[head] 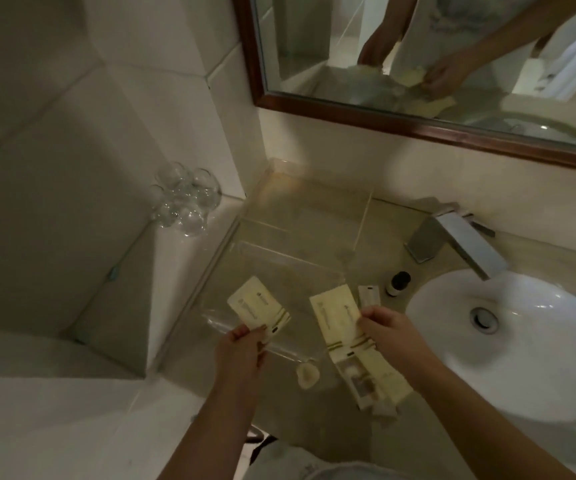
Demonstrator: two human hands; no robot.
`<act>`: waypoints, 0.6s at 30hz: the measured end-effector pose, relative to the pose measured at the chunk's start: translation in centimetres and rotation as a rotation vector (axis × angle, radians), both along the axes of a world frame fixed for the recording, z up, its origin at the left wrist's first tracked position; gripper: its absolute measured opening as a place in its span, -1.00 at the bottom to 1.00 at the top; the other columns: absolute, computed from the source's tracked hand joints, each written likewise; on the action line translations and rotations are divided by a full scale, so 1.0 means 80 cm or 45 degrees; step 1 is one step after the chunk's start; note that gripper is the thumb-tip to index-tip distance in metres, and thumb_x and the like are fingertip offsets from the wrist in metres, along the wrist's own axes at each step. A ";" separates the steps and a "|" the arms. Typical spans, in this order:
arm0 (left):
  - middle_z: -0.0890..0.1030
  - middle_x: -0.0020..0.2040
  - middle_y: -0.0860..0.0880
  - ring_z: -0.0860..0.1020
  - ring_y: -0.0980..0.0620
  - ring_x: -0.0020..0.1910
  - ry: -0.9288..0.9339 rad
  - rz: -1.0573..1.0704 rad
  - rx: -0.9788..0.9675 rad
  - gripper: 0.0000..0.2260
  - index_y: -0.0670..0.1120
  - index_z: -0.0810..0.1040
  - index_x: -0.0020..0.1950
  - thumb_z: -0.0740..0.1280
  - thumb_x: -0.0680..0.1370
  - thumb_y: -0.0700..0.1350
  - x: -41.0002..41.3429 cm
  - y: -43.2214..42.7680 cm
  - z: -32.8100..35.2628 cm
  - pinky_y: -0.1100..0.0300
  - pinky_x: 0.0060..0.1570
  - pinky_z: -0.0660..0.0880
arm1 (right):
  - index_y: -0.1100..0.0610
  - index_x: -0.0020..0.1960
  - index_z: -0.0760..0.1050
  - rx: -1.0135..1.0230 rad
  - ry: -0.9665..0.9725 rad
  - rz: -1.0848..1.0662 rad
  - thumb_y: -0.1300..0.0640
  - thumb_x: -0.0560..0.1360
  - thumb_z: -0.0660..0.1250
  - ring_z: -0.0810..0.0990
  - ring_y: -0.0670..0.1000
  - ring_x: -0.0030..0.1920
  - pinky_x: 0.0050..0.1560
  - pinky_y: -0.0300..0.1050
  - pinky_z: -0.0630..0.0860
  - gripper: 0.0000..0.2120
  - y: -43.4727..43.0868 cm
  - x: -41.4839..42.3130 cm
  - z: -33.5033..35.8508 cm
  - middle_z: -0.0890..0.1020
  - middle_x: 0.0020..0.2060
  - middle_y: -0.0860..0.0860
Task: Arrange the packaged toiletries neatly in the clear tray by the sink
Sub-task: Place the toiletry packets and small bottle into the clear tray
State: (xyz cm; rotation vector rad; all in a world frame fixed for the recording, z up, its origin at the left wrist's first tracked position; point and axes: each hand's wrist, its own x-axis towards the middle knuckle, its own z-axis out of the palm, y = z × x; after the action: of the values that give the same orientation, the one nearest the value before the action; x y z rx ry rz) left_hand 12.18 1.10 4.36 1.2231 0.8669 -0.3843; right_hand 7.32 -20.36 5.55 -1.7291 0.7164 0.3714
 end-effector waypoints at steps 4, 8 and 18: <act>0.58 -0.18 -0.13 0.53 0.03 -0.27 0.124 0.210 -0.136 -0.79 -0.21 0.50 0.04 0.32 0.46 -0.42 0.044 0.028 -0.026 0.28 -0.46 0.49 | 0.02 -0.02 0.58 -0.206 -0.014 0.154 0.10 0.60 0.25 0.64 -0.14 -0.21 -0.33 -0.36 0.45 -0.87 0.035 0.043 -0.001 0.66 -0.17 -0.08; 0.56 -0.14 -0.15 0.52 0.01 -0.26 0.128 0.178 -0.156 -0.82 -0.22 0.50 0.03 0.28 0.48 -0.41 0.074 0.038 -0.042 0.32 -0.49 0.50 | -0.04 0.04 0.57 -0.446 0.000 0.433 0.07 0.59 0.23 0.62 -0.14 -0.20 -0.31 -0.27 0.50 -0.86 0.062 0.086 -0.005 0.64 -0.16 -0.11; 0.59 -0.09 0.02 0.55 0.10 -0.13 -0.341 -0.721 0.573 -0.88 0.00 0.51 -0.03 0.25 0.55 -0.21 0.074 0.095 -0.009 0.26 -0.18 0.47 | -0.07 0.25 0.53 -1.022 0.074 0.898 0.03 0.57 0.21 0.56 0.03 0.07 -0.03 -0.14 0.43 -0.71 0.085 0.123 -0.043 0.63 0.11 -0.02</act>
State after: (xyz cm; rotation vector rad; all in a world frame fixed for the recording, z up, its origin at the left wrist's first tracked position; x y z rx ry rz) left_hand 18.10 8.72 3.65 1.8970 0.3672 -0.4748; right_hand 17.19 -13.59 2.13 -2.7411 0.2629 0.6721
